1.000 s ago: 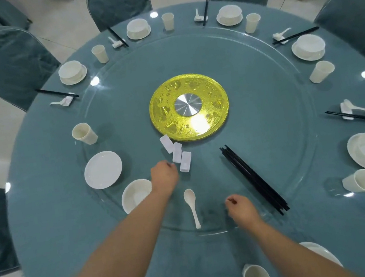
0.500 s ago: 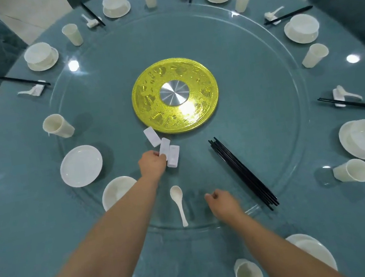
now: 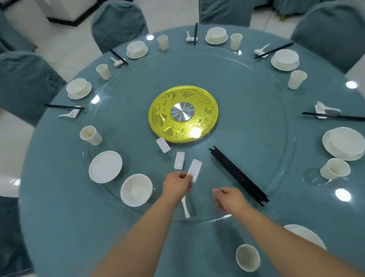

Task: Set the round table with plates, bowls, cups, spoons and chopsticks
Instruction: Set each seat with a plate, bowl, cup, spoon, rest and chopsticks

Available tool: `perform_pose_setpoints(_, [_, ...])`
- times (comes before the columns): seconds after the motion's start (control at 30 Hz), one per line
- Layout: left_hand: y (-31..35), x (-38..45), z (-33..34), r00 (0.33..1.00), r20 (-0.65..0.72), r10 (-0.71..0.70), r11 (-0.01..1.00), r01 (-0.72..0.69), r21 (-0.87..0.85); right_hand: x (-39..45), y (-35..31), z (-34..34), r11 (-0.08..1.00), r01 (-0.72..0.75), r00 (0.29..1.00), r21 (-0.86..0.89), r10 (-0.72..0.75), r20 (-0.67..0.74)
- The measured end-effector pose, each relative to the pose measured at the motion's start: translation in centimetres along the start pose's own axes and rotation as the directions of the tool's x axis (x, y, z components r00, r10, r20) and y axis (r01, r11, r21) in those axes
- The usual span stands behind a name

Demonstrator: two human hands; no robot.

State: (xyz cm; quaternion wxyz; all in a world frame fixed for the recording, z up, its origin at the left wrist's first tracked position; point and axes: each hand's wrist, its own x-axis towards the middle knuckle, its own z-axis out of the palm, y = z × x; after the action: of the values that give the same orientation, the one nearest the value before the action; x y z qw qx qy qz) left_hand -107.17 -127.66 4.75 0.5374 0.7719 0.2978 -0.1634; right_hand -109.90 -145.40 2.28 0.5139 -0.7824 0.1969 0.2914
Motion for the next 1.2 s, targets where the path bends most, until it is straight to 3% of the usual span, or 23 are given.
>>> perform_pose_setpoints(0.17, [-0.4, -4.8, 4.1, 0.989, 0.146, 0.023, 0.994, -0.008, -0.108, -3.7, 0.1, -1.8, 0.979, 0.003, 1.000, 0.206, 0.001, -0.020])
perform_pose_setpoints(0.33, [-0.3, -8.7, 8.9, 0.942, 0.337, -0.005, 0.977, 0.077, -0.200, -6.4, 2.2, -4.8, 0.970, 0.017, 0.996, 0.242, 0.004, -0.089])
perform_pose_setpoints(0.53, [0.2, -11.6, 13.5, 0.876, 0.482, 0.004, 1.000, -0.016, 0.020, -8.1, 6.9, -9.7, 0.968, -0.014, 0.979, 0.249, 0.063, -0.192])
perform_pose_setpoints(0.83, [1.2, -10.9, 17.9, 0.872, 0.489, 0.012, 0.958, -0.150, 0.244, -9.0, 14.1, -17.0, 0.942, -0.058, 0.875, 0.330, 0.207, -0.437])
perform_pose_setpoints(1.2, [1.9, -8.8, 21.8, 0.882, 0.468, 0.062, 0.866, -0.280, 0.413, -6.5, 17.9, -21.4, 0.928, -0.088, 0.831, 0.363, 0.269, -0.487])
